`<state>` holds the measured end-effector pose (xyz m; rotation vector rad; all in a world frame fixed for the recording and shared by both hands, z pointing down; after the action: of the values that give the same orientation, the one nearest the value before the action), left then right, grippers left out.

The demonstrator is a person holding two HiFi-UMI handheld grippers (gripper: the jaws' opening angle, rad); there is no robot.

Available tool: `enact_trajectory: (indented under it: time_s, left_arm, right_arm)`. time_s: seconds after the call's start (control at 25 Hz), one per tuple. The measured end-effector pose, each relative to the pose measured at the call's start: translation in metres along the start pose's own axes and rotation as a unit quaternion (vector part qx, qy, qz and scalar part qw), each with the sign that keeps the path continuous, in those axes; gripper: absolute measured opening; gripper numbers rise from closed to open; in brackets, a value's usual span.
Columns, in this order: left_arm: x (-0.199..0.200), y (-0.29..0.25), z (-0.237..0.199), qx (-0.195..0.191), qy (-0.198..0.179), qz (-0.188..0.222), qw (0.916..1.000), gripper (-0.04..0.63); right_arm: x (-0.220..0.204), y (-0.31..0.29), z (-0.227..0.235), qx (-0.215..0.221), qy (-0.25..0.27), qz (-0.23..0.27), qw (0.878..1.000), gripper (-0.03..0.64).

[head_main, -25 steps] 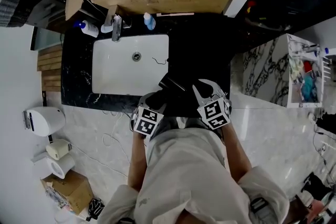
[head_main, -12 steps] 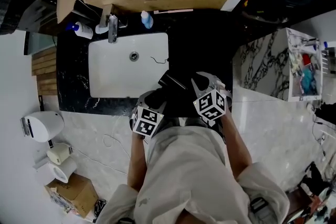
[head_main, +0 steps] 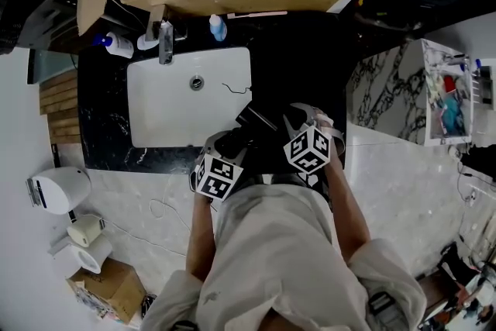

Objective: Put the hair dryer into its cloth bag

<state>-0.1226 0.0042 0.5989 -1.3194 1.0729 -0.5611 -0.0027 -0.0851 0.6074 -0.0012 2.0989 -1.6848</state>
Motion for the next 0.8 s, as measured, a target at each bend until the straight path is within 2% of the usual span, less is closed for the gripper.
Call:
enact_trajectory:
  time_s: [0.2,0.32,0.8]
  left_arm:
    - [0.0,-0.002,-0.002,-0.005,-0.007,-0.003,1.0,0.202]
    - [0.0,-0.003,-0.003,-0.008,-0.01,-0.003,0.9999,0.202]
    - [0.002,-0.002,-0.003,-0.017,-0.019,0.001,0.9997,0.202]
  right_arm:
    - [-0.002,-0.007,0.001,-0.003,0.001,-0.016,1.0,0.06]
    - [-0.002,-0.008,0.003,0.003,-0.007,-0.017,1.0,0.011]
    - [0.009,0.028,0.015,0.029,-0.097,0.054,0.993,0.005]
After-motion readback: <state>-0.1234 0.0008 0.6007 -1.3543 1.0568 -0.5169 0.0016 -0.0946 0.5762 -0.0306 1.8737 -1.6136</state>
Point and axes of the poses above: the fingertips, and each gripper's own axes: y backward along the fingers, z to its right, x out of its top, the point moved 2 cm from there along y, backward along the fingers, and after that the axes turned 15 degrees about -z, right-handed, at the moved point
